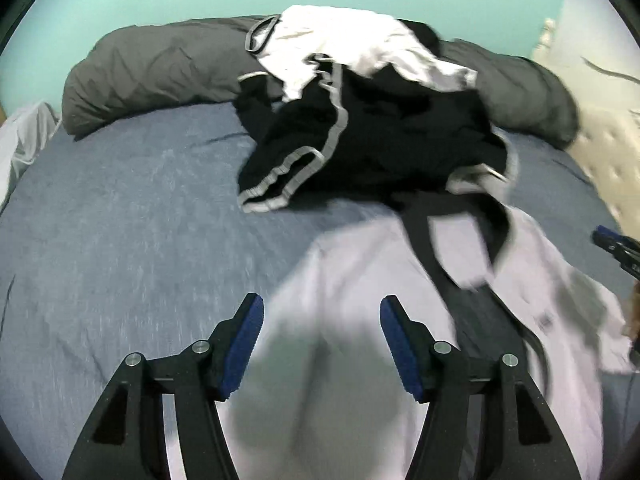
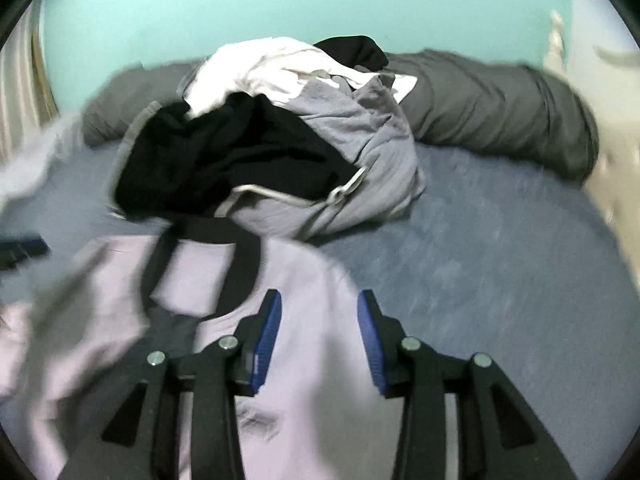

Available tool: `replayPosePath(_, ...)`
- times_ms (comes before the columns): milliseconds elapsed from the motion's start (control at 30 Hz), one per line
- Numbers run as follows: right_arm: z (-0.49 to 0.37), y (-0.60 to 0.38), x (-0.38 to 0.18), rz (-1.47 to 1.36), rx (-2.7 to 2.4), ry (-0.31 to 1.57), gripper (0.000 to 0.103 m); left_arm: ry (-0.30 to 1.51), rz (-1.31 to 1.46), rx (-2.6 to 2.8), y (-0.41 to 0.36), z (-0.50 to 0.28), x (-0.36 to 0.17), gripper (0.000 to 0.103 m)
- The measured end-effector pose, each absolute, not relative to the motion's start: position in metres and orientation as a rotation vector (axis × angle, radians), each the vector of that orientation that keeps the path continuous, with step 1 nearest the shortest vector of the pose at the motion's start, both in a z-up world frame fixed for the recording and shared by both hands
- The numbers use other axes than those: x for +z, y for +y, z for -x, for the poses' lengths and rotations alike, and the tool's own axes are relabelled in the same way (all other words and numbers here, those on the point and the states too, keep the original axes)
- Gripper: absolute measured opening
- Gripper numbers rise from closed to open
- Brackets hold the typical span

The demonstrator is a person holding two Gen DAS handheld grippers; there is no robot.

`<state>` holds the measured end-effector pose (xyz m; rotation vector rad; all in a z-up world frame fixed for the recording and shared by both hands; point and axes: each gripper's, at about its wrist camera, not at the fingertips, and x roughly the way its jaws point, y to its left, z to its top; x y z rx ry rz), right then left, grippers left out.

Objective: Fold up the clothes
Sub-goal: 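Pull the collar with both grippers to straighten the jacket, then release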

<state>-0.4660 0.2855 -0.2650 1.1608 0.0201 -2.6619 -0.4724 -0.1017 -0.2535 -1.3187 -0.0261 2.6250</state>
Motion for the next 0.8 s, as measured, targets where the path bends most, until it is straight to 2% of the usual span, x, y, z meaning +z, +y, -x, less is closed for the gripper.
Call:
replayPosePath(133,0.408,0.278,-0.271,-1.223,-2.540,-0.119,0.049,-0.141,1.319,2.567,-0.105,0.401,-0.254,0.065)
replayPosePath(400,0.332,0.223,-0.312,-1.370,-2.356,-0.048,0.049,-0.259,1.352,2.542,-0.104,0.283,-0.301,0.065)
replayPosePath(800,0.344,0.134,-0.346,-1.420,-2.242,-0.011,0.049,-0.366,1.341,2.631,-0.145,0.248,-0.335,0.065)
